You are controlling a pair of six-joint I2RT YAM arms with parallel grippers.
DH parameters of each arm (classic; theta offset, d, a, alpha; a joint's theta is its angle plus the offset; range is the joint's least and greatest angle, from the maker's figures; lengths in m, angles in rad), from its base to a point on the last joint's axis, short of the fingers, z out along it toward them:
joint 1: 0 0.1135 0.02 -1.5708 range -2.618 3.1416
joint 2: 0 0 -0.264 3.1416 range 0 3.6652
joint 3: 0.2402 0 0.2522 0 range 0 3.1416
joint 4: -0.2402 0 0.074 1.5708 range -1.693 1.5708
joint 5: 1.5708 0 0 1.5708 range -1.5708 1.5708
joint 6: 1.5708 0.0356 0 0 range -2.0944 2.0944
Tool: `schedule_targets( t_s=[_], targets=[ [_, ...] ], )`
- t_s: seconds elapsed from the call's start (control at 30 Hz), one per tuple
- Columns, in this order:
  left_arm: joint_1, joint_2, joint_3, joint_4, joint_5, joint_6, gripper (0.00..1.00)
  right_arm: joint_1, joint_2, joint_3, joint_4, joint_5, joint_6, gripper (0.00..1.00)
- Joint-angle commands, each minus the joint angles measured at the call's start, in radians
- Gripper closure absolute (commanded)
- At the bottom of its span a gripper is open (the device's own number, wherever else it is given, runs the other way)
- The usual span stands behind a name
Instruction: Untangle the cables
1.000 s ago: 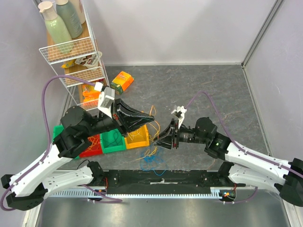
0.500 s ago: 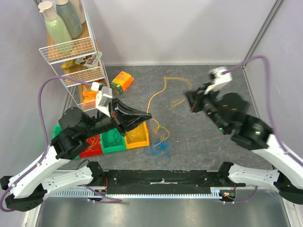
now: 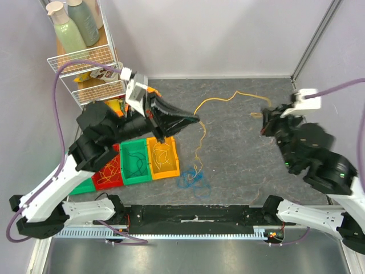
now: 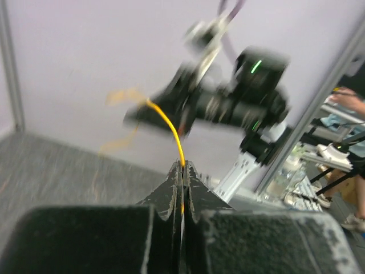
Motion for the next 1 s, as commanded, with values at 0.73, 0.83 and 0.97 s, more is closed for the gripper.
schedule_targets(
  t_s=[0.73, 0.83, 0.97],
  targets=[
    [0.001, 0.479, 0.630, 0.006, -0.076, -0.063, 0.98, 0.003, -0.113, -0.790, 0.492, -0.562, 0.140, 0.06],
    [0.001, 0.470, 0.630, 0.013, -0.055, -0.083, 0.98, 0.001, -0.004, -0.775, 0.536, -0.387, 0.185, 0.10],
    [0.000, 0.453, 0.643, 0.030, -0.038, -0.100, 0.98, 0.001, 0.112, -0.793, 0.647, -0.318, 0.222, 0.28]
  ],
)
